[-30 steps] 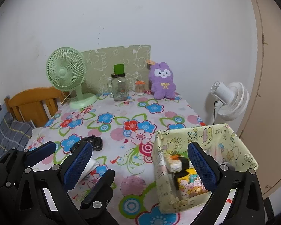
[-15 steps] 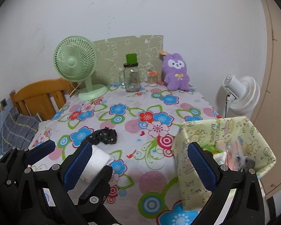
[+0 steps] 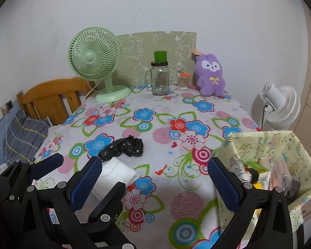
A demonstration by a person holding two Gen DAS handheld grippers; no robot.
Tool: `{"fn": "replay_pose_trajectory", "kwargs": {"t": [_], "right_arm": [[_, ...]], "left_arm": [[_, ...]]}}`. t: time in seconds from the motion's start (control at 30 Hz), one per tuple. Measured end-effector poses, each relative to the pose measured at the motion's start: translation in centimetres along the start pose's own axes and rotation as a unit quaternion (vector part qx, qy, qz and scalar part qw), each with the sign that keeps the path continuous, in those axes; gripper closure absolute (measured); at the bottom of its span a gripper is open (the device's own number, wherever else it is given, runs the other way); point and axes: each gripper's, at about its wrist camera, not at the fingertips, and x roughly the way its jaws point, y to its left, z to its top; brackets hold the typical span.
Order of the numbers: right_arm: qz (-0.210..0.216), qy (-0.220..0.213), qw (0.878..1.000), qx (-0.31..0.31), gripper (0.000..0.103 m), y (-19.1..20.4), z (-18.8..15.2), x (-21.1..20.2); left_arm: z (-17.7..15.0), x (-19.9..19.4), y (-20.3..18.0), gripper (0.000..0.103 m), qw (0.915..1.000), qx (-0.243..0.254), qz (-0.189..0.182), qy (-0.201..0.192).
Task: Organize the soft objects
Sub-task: 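Withdraw both tools from the box toward the white cloth, then reach the right tool to the black plastic bag and close on it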
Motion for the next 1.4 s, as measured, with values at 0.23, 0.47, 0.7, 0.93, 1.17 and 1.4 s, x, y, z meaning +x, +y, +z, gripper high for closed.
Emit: {"fn": "replay_pose_trajectory", "kwargs": {"t": [0.23,0.47,0.7,0.93,1.17,1.4], "right_arm": [[0.02,0.009,1.0,-0.008,0.0,0.9,0.3,1.9],[0.02,0.027,0.999,0.001,0.0,1.4,0.5,4.0],[0.023,0.034,0.999,-0.006,0.0,2.1,1.0,6.4],[0.027,0.037,0.998,-0.032,0.0,3.2,1.8,8.8],[0.04,0.067,0.996,-0.03,0.003,3.5,1.8,11.7],[0.045,0.092,0.994,-0.029,0.013,3.6,1.7,14.1]], "left_arm": [[0.0,1.2,1.2,0.008,0.9999,-0.008,0.011,0.008],[0.2,2.9,2.6,0.009,0.9993,-0.023,0.021,0.019],[0.5,4.7,3.9,0.008,0.9987,-0.035,0.03,0.022],[0.9,6.6,4.9,0.008,0.9979,-0.041,0.03,0.04],[0.8,8.7,5.8,0.008,0.9961,-0.053,0.025,0.066],[0.7,10.1,6.3,0.008,0.9945,-0.063,0.028,0.079]]}}
